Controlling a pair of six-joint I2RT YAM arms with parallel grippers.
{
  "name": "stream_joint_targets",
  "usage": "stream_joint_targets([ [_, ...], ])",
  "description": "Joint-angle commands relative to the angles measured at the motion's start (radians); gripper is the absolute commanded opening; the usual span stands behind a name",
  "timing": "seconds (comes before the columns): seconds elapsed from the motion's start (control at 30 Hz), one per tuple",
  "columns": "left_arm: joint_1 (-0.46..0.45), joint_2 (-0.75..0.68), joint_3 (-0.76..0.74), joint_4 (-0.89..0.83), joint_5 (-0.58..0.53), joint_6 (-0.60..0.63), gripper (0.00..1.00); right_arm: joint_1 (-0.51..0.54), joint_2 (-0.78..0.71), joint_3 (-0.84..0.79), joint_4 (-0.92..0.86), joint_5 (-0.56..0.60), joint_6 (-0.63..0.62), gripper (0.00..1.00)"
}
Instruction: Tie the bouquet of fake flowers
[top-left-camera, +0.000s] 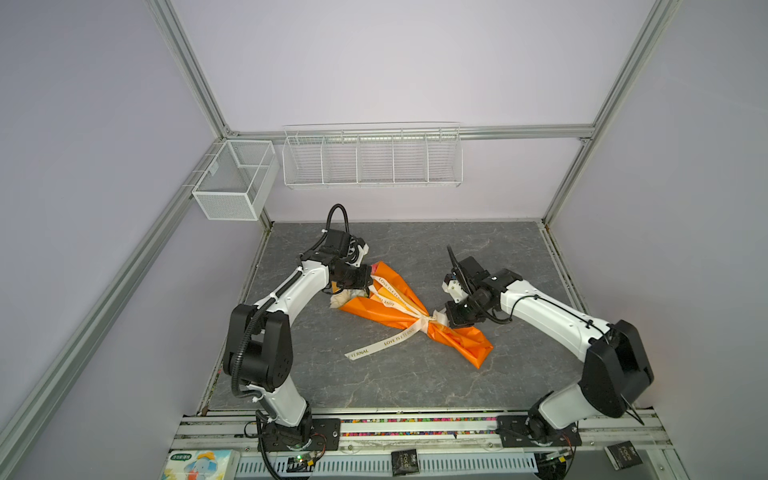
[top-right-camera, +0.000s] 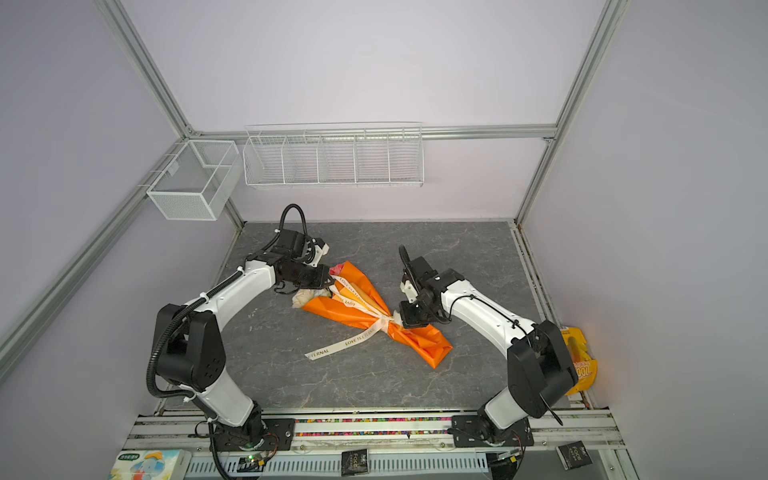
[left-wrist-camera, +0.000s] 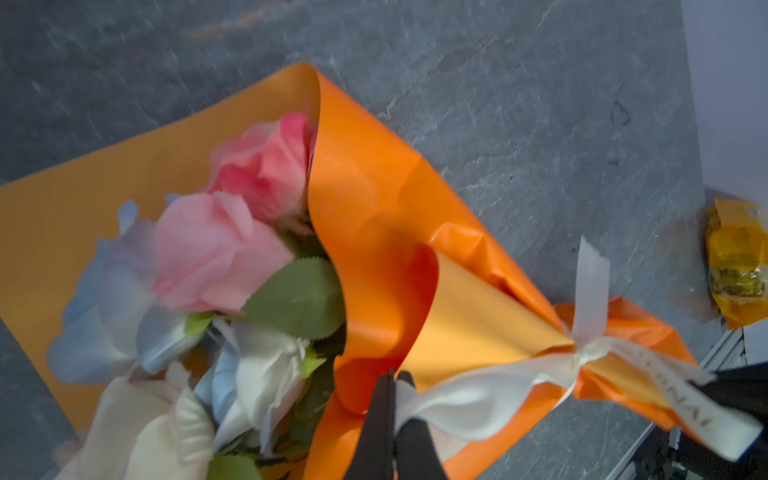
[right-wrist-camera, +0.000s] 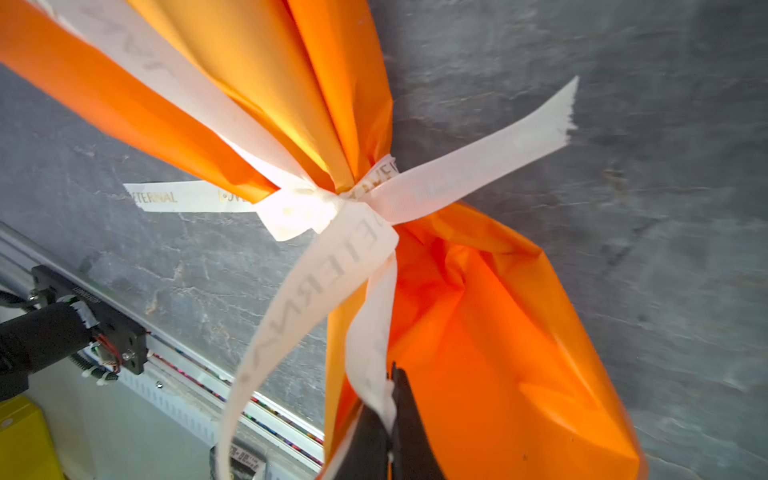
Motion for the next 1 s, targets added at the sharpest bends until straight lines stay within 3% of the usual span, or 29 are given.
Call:
stream_joint_targets([
  [0.0, 0.003, 0.043, 0.106, -0.059, -0.003, 0.033, 0.0, 0.061, 0.02, -0.045, 0.184, -0.115, 0.143, 0.07],
  [0.17, 0.007, 0.103, 0.181, -0.115, -0.032, 0.042, 0.0, 0.165, 0.07, 0.01, 0.315, -0.158, 0.23, 0.07],
  [0.2, 0.007, 0.117, 0.194, -0.138, -0.05, 0.039, 0.07, 0.183, 0.094, 0.026, 0.336, -0.163, 0.265, 0.07],
  [0.23, 0.007, 0.13, 0.219, -0.186, -0.09, 0.036, 0.23, 0.194, 0.133, 0.057, 0.309, -0.17, 0.274, 0.07],
  [0.27, 0.007, 0.13, 0.233, -0.215, -0.118, 0.038, 0.33, 0.205, 0.162, 0.094, 0.26, -0.139, 0.262, 0.07],
  [0.33, 0.009, 0.072, 0.188, -0.205, -0.179, 0.01, 0.4, 0.231, 0.18, 0.125, 0.172, 0.031, 0.233, 0.07],
  [0.43, 0.021, -0.066, 0.081, -0.159, -0.251, -0.061, 0.56, 0.226, 0.186, 0.14, 0.146, 0.055, 0.228, 0.07],
  [0.47, 0.022, -0.102, 0.062, -0.162, -0.264, -0.087, 0.57, 0.229, 0.186, 0.153, 0.116, 0.091, 0.227, 0.07],
  [0.53, 0.022, -0.185, 0.001, -0.156, -0.262, -0.147, 0.57, 0.234, 0.172, 0.151, 0.108, 0.121, 0.214, 0.07],
  [0.7, -0.067, -0.342, -0.251, 0.043, -0.037, -0.287, 0.45, 0.239, 0.177, 0.169, 0.054, 0.12, 0.192, 0.07],
  [0.8, -0.154, -0.348, -0.332, 0.079, -0.049, -0.333, 0.36, 0.239, 0.165, 0.17, 0.012, 0.133, 0.2, 0.07],
  [0.87, -0.161, -0.329, -0.396, 0.145, -0.032, -0.381, 0.27, 0.239, 0.161, 0.185, -0.024, 0.132, 0.193, 0.07],
  [0.97, -0.161, -0.293, -0.439, 0.214, -0.046, -0.404, 0.25, 0.244, 0.151, 0.194, -0.036, 0.122, 0.177, 0.07],
])
